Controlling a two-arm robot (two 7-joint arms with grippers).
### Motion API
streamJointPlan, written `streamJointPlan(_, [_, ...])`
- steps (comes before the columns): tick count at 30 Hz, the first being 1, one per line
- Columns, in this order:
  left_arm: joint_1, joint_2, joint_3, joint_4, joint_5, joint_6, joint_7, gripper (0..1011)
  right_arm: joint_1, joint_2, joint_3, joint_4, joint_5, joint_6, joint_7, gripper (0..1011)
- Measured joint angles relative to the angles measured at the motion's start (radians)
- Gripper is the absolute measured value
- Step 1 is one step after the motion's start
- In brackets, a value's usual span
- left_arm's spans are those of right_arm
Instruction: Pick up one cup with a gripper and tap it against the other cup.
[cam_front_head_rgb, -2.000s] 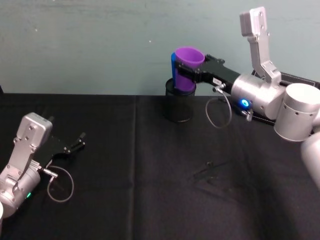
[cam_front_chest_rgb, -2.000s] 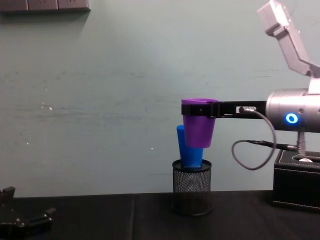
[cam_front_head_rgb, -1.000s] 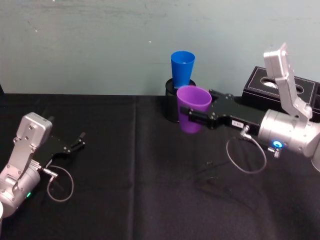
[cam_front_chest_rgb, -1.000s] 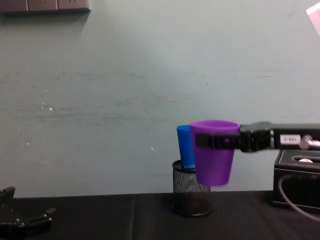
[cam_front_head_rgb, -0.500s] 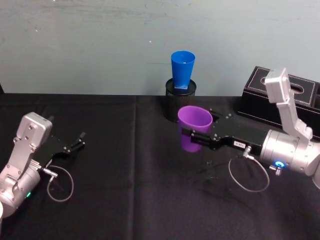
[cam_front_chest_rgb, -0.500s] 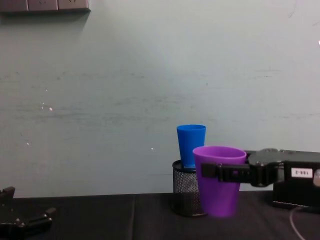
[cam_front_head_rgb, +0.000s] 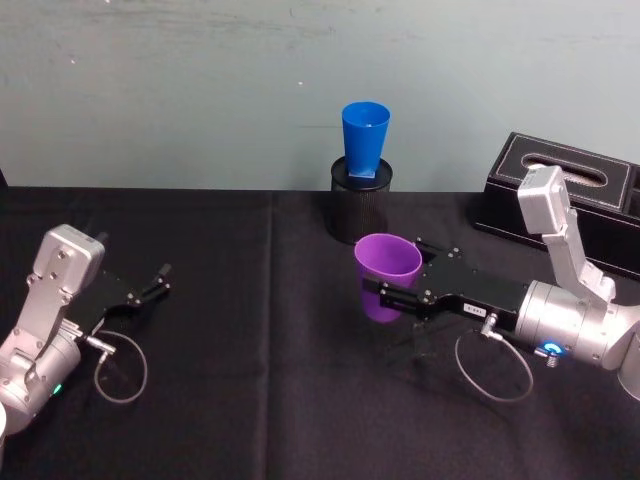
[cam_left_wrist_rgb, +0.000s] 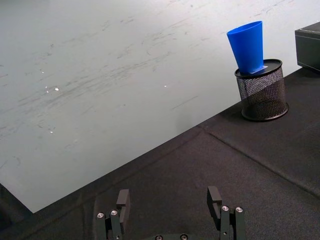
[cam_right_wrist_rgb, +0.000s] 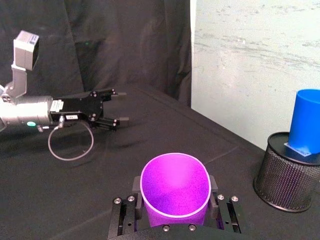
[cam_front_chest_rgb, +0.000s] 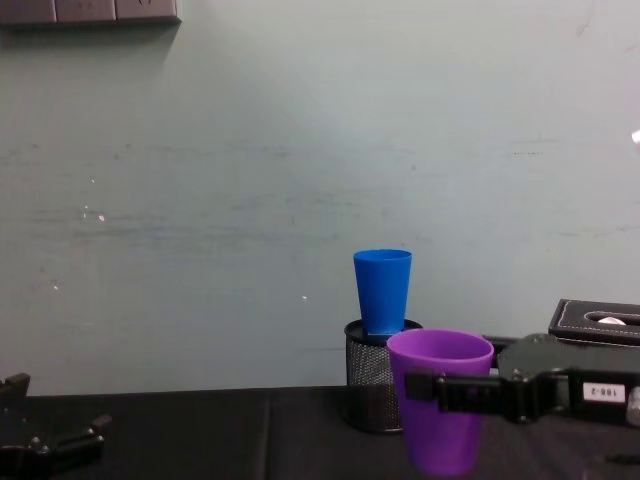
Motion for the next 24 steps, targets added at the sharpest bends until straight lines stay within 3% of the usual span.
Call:
streamJointPlan(19, [0.0,0.0,0.0,0.0,0.0,0.0,0.0,1012,0.004,-0.012,-0.041,0.087,-0.017,-0.115,0.019,728])
streamJointPlan(24, [0.0,0.0,0.0,0.0,0.0,0.0,0.0,1011,0.003,-0.015,-0.046,0.1,-0.02,-0.12,0.025,726])
